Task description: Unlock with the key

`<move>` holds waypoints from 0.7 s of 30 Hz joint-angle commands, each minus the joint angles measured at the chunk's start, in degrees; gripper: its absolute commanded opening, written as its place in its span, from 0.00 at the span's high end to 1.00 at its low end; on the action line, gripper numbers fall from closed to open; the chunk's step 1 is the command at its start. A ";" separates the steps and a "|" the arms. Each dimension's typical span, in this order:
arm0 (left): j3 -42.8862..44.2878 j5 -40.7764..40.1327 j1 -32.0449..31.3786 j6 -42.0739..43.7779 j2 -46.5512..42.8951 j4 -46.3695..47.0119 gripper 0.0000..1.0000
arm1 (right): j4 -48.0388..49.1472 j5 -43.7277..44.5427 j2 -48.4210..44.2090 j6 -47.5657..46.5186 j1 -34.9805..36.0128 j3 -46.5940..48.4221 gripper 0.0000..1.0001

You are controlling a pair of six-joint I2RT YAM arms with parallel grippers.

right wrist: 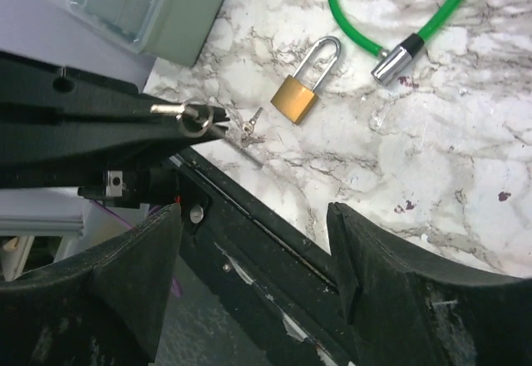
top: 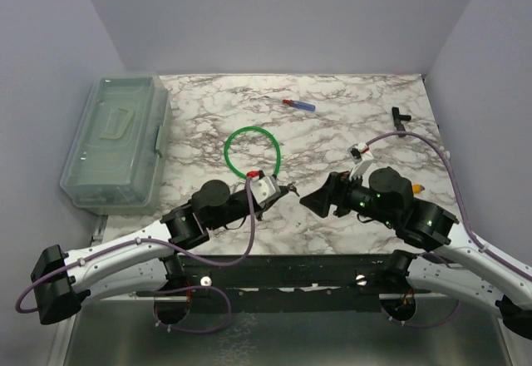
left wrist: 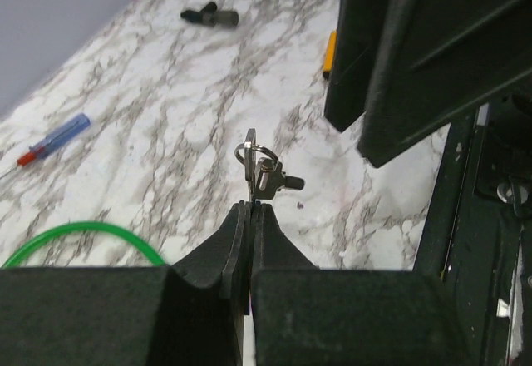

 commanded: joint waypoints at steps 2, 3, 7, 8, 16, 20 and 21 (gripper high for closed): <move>12.01 0.06 -0.38 -0.95 2.83 -32.04 1.00 | 6.91 -1.22 -4.88 -11.48 -0.08 -3.66 0.24; 13.40 1.42 -0.38 -2.16 3.11 -34.38 1.00 | 8.06 -1.50 -5.38 -13.11 -0.08 -4.15 0.24; 18.16 7.37 -0.38 -10.47 3.90 -42.02 1.00 | 13.59 -9.01 -5.87 -19.74 -0.08 -5.97 0.24; 19.36 7.99 -0.38 -13.26 4.35 -43.79 1.00 | 14.81 -10.42 -5.85 -20.99 -0.08 -6.37 0.24; 28.55 14.22 -0.38 -27.98 13.18 -59.67 1.00 | 25.50 -20.30 -6.02 -30.75 -0.08 -11.54 0.24; 30.71 16.84 -0.38 -32.72 14.02 -64.14 1.00 | 27.98 -26.76 -2.91 -33.80 -0.08 -11.83 0.26; 31.43 17.49 -0.37 -33.35 13.93 -65.01 1.00 | 28.28 -27.63 -1.83 -34.12 -0.08 -11.71 0.27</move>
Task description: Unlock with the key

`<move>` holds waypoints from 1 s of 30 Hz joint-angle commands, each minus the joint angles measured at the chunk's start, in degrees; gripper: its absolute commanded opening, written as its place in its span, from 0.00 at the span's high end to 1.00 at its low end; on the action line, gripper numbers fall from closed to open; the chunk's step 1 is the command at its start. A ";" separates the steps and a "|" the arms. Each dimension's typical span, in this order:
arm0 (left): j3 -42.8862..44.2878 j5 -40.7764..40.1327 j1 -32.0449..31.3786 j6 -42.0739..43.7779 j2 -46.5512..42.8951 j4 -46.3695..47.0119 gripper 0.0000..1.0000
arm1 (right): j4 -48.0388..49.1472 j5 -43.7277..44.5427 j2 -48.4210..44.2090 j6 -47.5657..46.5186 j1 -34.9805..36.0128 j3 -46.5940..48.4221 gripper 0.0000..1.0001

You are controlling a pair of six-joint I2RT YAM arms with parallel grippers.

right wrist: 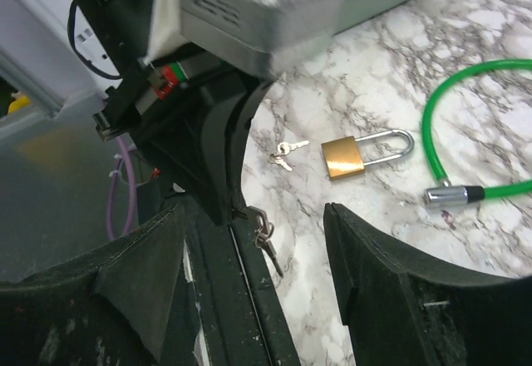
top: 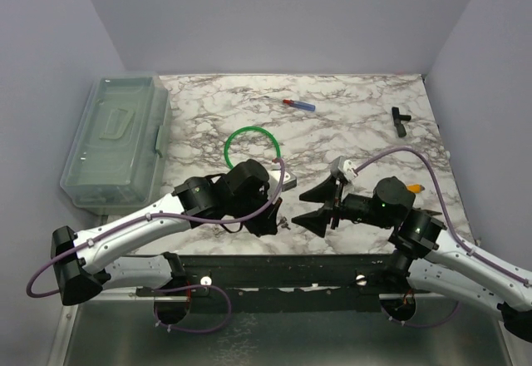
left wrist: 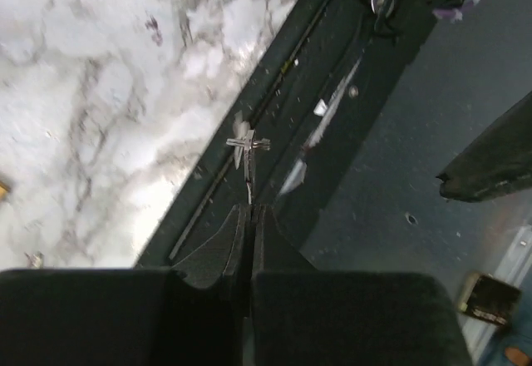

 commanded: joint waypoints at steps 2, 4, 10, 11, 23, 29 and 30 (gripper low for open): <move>4.96 7.42 -0.38 -8.24 -0.38 -9.86 1.00 | 6.00 -10.49 4.92 -5.26 -0.10 0.28 0.29; 6.03 8.88 -0.38 -8.38 -0.66 -10.68 1.00 | 7.01 -14.47 7.36 -5.20 -0.10 0.37 0.31; 5.69 11.80 -0.38 -7.38 -0.53 -12.63 1.00 | 11.42 -23.13 13.41 -4.37 -0.10 -0.09 0.36; 5.35 12.19 -0.38 -7.26 -0.37 -12.86 1.00 | 12.43 -23.89 13.74 -4.13 -0.10 -0.38 0.37; 5.12 9.91 -0.40 -4.74 -0.77 -14.46 1.00 | 14.01 -30.94 16.47 -2.67 -0.10 -0.41 0.61; 4.94 9.38 -0.41 -4.13 -0.04 -14.75 1.00 | 14.85 -30.17 17.96 -1.88 -0.10 -0.28 0.61; 4.94 9.32 -0.40 -3.94 0.03 -14.75 1.00 | 15.02 -29.87 17.97 -1.88 -0.10 -0.33 0.61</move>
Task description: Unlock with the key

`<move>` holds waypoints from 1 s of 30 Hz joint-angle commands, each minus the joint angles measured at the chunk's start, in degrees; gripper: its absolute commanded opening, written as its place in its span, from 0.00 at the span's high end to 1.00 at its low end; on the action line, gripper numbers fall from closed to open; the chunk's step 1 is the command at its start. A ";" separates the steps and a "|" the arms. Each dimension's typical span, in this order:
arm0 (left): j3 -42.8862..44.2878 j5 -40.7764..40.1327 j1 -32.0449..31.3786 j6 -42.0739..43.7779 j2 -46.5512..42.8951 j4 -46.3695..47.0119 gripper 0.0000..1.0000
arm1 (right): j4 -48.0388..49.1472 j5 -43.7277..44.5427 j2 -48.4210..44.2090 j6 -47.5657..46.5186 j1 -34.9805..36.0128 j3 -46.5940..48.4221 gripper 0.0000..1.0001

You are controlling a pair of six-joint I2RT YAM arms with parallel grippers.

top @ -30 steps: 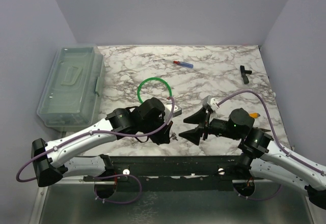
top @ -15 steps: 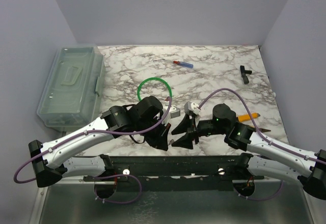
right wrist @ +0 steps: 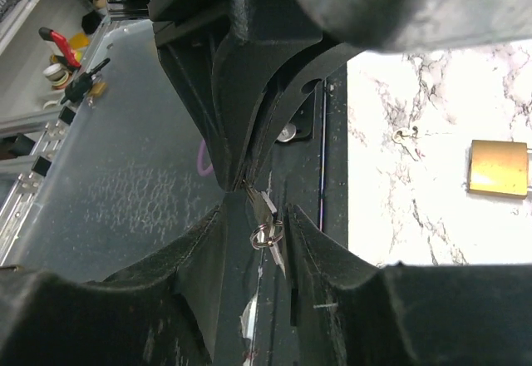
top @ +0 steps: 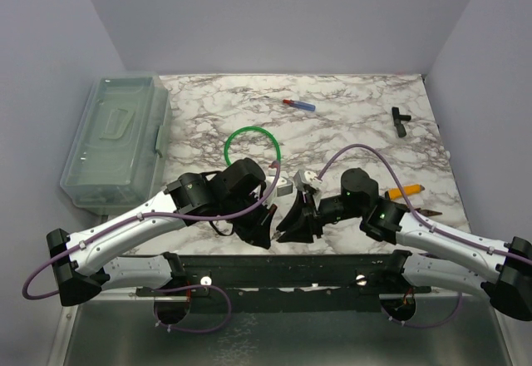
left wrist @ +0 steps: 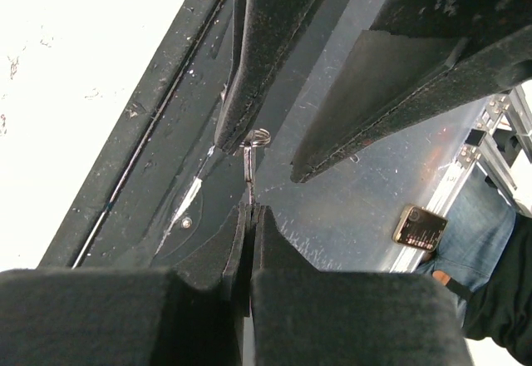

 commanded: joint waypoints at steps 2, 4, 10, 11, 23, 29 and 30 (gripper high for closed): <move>-0.07 -0.84 -0.41 1.13 0.13 -0.96 1.00 | 2.10 -1.11 0.14 0.58 -0.08 0.11 0.62; 0.01 -1.21 -0.37 1.33 0.00 -0.96 1.00 | 2.07 -1.63 0.59 0.53 -0.08 0.24 0.66; -0.11 -2.15 -0.38 1.50 -0.42 -0.96 1.00 | 0.98 -2.87 2.07 0.59 -0.08 0.45 0.78; -0.15 -2.40 -0.36 1.54 -0.46 -0.96 1.00 | 0.99 -3.03 2.30 0.62 -0.08 0.39 0.81; -0.44 -5.74 -0.42 1.40 -0.66 0.15 1.00 | 6.99 -5.51 1.01 3.76 -0.05 -2.25 0.99; -0.50 -8.84 -0.43 0.84 -1.93 1.00 0.64 | 9.29 -4.33 -1.15 6.77 0.01 -4.33 0.99; -0.50 -9.02 -0.41 0.78 -2.34 1.05 0.59 | 9.41 -3.75 -1.59 7.17 0.03 -4.72 0.99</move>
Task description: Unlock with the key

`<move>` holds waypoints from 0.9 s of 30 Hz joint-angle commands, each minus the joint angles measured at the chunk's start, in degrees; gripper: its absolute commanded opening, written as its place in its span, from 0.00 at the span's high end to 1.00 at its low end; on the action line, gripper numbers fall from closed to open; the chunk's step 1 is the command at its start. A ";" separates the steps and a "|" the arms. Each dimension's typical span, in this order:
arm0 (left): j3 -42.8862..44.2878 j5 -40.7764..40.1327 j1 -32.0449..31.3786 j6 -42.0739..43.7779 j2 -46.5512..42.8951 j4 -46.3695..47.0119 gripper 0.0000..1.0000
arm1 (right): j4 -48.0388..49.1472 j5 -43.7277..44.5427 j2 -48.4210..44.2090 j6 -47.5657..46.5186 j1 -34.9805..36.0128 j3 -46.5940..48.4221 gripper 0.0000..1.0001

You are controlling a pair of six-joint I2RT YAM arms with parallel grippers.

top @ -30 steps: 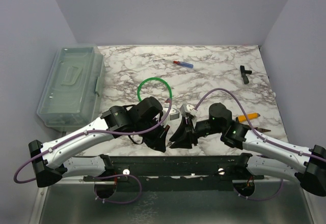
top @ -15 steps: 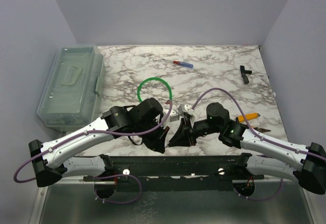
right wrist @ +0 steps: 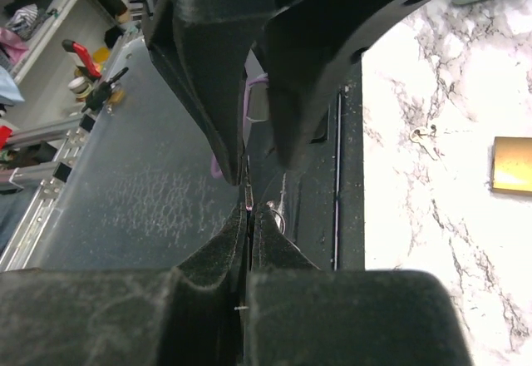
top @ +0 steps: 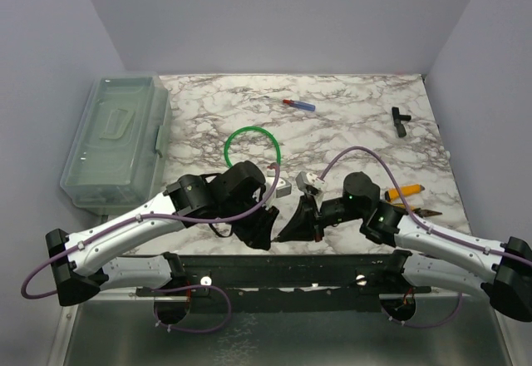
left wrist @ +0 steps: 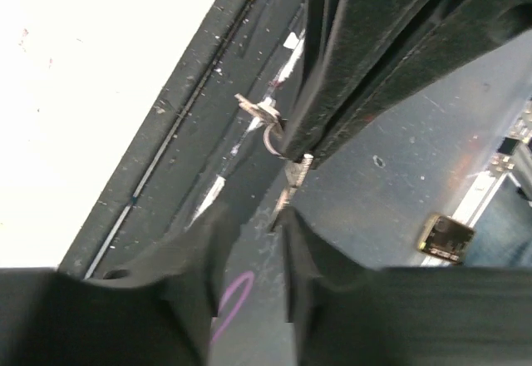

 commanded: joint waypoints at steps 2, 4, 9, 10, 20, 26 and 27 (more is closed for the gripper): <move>-0.13 -5.49 0.30 -0.49 -3.03 2.12 0.49 | 2.89 0.46 -3.45 3.33 0.36 -2.14 0.99; -0.05 -6.13 0.32 -0.61 -3.92 2.05 0.42 | 3.09 2.99 -5.20 4.06 0.36 -3.61 0.99; 0.14 -7.83 0.31 -1.15 -6.14 2.13 0.35 | 2.00 18.60 -10.37 7.58 0.36 -8.00 0.99; 0.09 -8.89 0.31 -1.26 -6.56 2.13 0.34 | 0.86 23.20 -11.54 8.88 0.36 -8.61 1.00; -2.61 -36.39 0.45 -9.67 -2.00 7.38 0.29 | -18.66 56.89 -23.09 25.44 0.36 -9.55 1.00; 1.63 -36.26 5.66 -5.98 9.62 11.88 0.29 | -26.30 62.63 -25.30 32.27 0.36 -9.62 1.00; 2.46 -34.20 7.22 -4.72 11.37 13.31 0.29 | -27.42 63.50 -25.49 33.45 0.32 -9.65 1.00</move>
